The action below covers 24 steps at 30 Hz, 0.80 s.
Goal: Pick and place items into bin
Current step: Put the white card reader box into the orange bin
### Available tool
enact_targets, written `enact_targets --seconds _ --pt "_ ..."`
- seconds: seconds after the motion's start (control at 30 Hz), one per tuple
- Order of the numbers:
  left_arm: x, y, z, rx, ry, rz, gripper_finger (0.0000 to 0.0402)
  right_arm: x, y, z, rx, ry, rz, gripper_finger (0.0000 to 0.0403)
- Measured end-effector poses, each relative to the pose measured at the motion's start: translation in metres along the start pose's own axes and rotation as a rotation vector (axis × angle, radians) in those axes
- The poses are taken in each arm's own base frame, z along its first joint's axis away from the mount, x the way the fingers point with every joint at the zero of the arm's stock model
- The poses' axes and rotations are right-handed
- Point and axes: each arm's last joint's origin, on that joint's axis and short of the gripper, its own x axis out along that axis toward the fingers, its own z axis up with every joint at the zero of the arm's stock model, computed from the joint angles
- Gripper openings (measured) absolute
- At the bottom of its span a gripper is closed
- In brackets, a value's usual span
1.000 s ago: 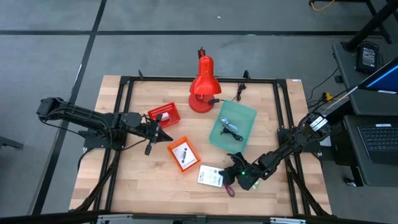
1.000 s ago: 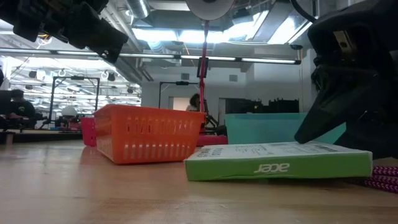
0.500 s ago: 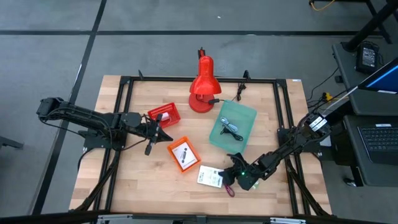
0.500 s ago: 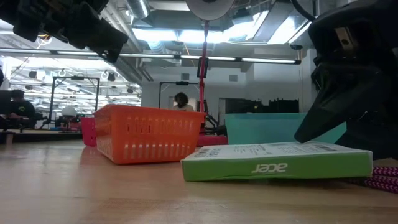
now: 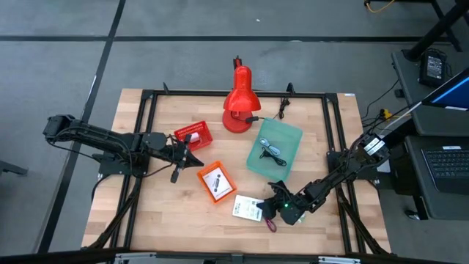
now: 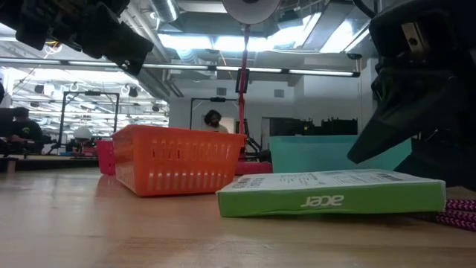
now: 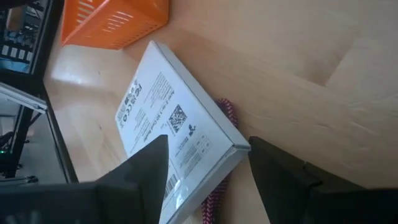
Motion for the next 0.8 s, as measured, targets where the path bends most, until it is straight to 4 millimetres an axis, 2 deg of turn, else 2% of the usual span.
enact_targets --seconds 0.23,0.47,0.8 --pt "0.0 0.0 0.0 0.0 0.0 0.0 0.0003 0.001 0.0 0.0 0.0 0.0 0.003 0.02" --pt "0.0 0.0 0.0 0.0 0.0 0.0 0.0006 0.014 -0.002 -0.008 -0.019 0.006 0.043 0.02" --pt "0.0 0.0 -0.001 -0.001 0.006 0.0 0.0006 0.014 -0.003 -0.009 -0.019 0.011 0.042 0.02"
